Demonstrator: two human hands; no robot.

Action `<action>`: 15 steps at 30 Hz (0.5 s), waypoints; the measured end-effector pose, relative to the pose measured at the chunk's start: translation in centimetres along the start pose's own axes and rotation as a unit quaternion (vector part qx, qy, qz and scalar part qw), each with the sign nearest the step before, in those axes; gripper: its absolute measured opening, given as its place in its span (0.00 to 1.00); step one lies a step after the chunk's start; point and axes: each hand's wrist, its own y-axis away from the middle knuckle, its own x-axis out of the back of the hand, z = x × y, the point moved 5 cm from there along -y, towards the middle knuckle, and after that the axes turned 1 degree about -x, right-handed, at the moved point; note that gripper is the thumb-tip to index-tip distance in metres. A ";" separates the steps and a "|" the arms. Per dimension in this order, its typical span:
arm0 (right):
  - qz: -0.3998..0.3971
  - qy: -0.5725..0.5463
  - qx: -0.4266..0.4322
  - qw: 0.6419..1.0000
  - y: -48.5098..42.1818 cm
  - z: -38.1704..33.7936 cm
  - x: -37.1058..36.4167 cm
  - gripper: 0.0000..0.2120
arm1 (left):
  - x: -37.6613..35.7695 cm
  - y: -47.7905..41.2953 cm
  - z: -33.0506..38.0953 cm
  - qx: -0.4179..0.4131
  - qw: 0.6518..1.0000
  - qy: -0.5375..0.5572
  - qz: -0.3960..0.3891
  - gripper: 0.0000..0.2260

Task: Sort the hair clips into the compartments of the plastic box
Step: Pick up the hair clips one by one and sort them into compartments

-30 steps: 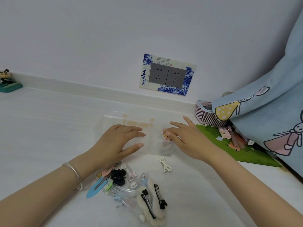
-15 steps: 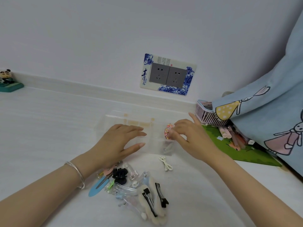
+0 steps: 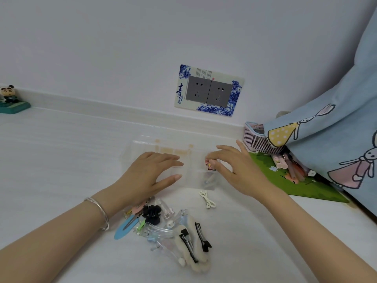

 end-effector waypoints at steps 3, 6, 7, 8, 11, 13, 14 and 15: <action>0.086 -0.075 0.009 0.993 2.3 -1.4 0.9 0.11 | 0.0 0.0 0.0 -0.002 1.000 0.002 -0.004 0.25; 0.026 -0.117 -0.096 0.988 4.4 -1.6 -0.5 0.12 | 0.1 -0.1 -0.2 0.000 1.000 0.001 -0.003 0.25; 0.003 -0.100 -0.129 0.987 5.0 -1.4 -1.2 0.13 | 0.1 -0.1 -0.1 0.000 1.000 0.001 -0.002 0.24; -0.014 -0.085 -0.155 0.984 5.6 -1.2 -1.8 0.14 | 0.0 0.0 -0.1 0.000 1.000 0.001 -0.003 0.24; -0.030 -0.120 -0.187 0.974 6.8 -1.1 -3.2 0.13 | 0.0 0.1 0.1 0.000 1.000 0.002 -0.002 0.24; -0.026 -0.158 -0.187 0.969 7.1 -1.4 -3.6 0.10 | 0.0 0.1 0.1 -0.001 1.000 0.001 -0.001 0.24; -0.021 -0.172 -0.188 0.967 7.0 -1.5 -3.7 0.08 | 0.0 0.1 0.1 0.000 1.000 0.000 0.000 0.24; -0.014 -0.185 -0.193 0.964 7.0 -1.6 -3.7 0.06 | 0.0 0.1 0.1 0.000 1.000 -0.001 -0.001 0.24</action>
